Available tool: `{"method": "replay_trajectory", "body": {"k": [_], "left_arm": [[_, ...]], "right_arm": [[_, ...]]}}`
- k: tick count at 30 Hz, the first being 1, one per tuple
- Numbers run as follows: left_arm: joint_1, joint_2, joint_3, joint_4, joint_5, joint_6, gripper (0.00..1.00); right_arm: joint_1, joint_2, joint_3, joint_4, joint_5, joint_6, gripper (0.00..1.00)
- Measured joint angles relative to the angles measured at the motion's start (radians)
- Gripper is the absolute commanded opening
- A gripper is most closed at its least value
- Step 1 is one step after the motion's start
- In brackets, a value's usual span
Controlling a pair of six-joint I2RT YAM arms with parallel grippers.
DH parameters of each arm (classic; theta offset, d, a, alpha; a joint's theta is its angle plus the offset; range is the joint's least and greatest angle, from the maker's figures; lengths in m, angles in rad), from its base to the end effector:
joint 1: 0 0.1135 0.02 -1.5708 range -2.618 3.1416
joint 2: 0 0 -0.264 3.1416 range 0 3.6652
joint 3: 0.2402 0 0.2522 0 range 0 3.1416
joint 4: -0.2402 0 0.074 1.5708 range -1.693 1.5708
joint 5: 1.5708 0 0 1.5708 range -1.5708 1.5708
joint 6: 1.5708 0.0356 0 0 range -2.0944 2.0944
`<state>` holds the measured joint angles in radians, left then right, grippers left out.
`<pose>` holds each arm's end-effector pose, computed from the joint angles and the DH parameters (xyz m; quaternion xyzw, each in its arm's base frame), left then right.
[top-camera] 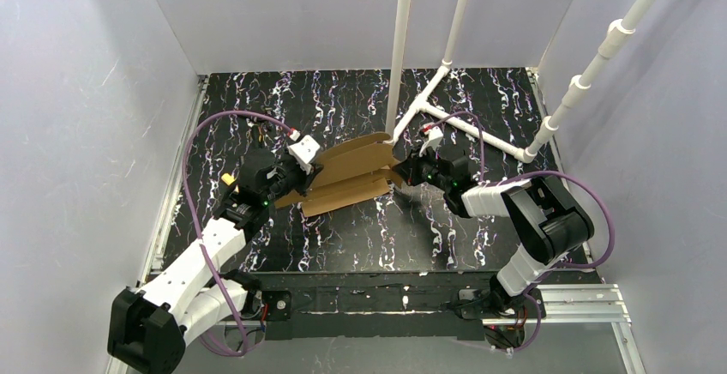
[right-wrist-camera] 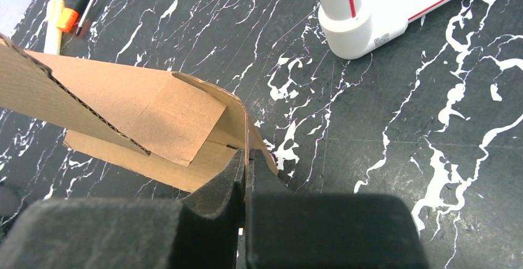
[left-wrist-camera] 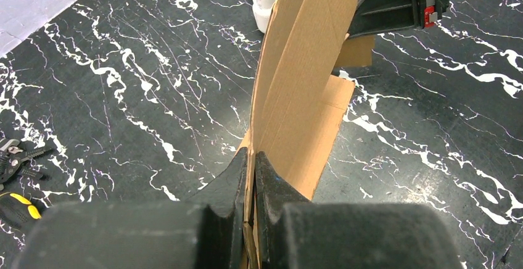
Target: Fold the paper box
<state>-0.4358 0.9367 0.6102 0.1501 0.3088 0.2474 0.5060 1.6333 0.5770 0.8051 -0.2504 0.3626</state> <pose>0.1959 -0.1031 0.2855 0.3468 0.6807 -0.1771 0.6205 0.2707 0.1601 0.1663 -0.1325 0.7764 0.3454 0.5102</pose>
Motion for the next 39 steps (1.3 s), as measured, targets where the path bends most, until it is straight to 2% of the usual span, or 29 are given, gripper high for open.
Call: {"method": "replay_trajectory", "body": {"k": [8,13,16,24,33,39], "left_arm": [[0.002,0.0,0.0,-0.001,-0.022,-0.009,0.0],[0.003,-0.013,0.0,-0.001,-0.056,-0.013,0.0],[0.004,-0.018,0.0,0.0,-0.069,-0.015,0.0],[0.007,-0.02,0.0,0.008,-0.088,-0.008,0.0],[0.008,0.005,0.018,-0.002,-0.084,0.031,0.0],[0.002,0.087,0.09,0.007,-0.074,0.042,0.0]], "right_arm": [[0.037,-0.029,0.003,-0.042,0.004,-0.116,0.2],[0.072,-0.053,0.003,-0.082,0.008,-0.208,0.2],[0.077,-0.063,0.003,-0.096,0.006,-0.238,0.18],[0.08,-0.074,0.014,-0.129,0.003,-0.295,0.02],[0.098,-0.076,0.056,-0.197,0.045,-0.365,0.01],[0.121,-0.076,0.117,-0.216,0.093,-0.419,0.01]]}}
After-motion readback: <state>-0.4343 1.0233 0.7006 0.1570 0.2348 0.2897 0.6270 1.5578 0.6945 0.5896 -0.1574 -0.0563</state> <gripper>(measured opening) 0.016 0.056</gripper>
